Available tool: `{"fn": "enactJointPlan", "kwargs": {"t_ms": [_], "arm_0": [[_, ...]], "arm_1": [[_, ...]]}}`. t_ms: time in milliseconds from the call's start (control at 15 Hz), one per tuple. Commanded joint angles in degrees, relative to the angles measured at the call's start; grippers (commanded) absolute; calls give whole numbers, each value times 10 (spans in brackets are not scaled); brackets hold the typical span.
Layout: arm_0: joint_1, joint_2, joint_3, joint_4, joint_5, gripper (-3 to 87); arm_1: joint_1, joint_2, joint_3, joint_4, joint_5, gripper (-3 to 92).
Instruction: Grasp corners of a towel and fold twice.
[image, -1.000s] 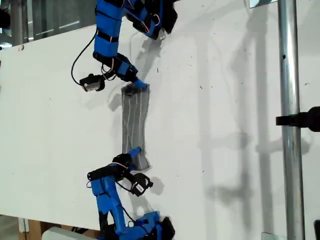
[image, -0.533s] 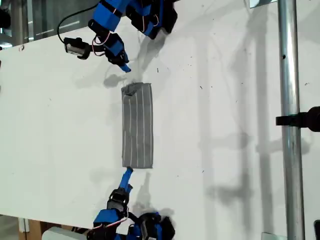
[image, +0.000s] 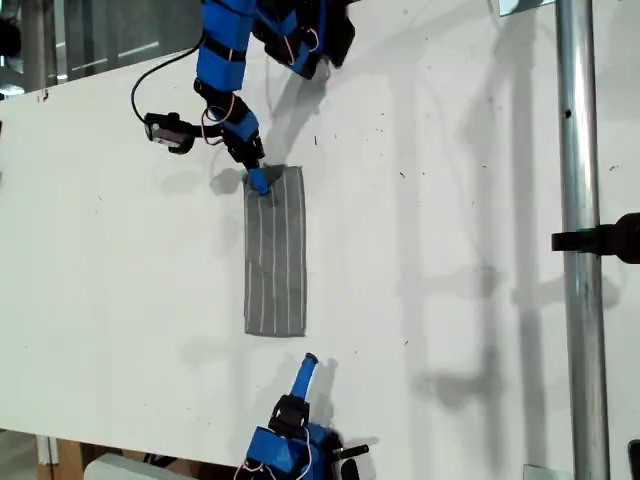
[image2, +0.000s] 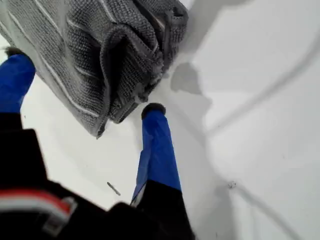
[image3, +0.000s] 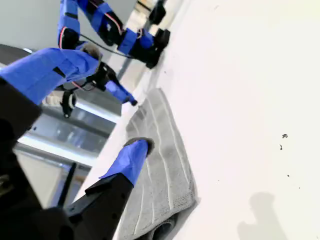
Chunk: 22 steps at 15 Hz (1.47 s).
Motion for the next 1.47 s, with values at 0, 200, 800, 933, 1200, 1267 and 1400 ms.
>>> {"fn": "enactJointPlan", "kwargs": {"t_ms": [0,200,800,933,1200,1267,1400], "arm_0": [[4,5,-11,8,-7,289],[-3,5,-11,26,-7,279],[8,5,-11,28,-11,252],[10,5,-10,28,-11,248],[18,5,-11,25,-12,240],[18,5,-10,23,-10,235],[25,5,-11,23,-12,231]], "arm_1": [[-19,-122,-115,-12,9,432],[-38,-282,-272,21,34,399],[8,-83,-153,189,76,-2],[-5,59,-131,368,143,-2],[-133,146,-277,384,185,-2],[-134,125,-281,299,170,-2],[-134,11,-328,200,154,-2]]}}
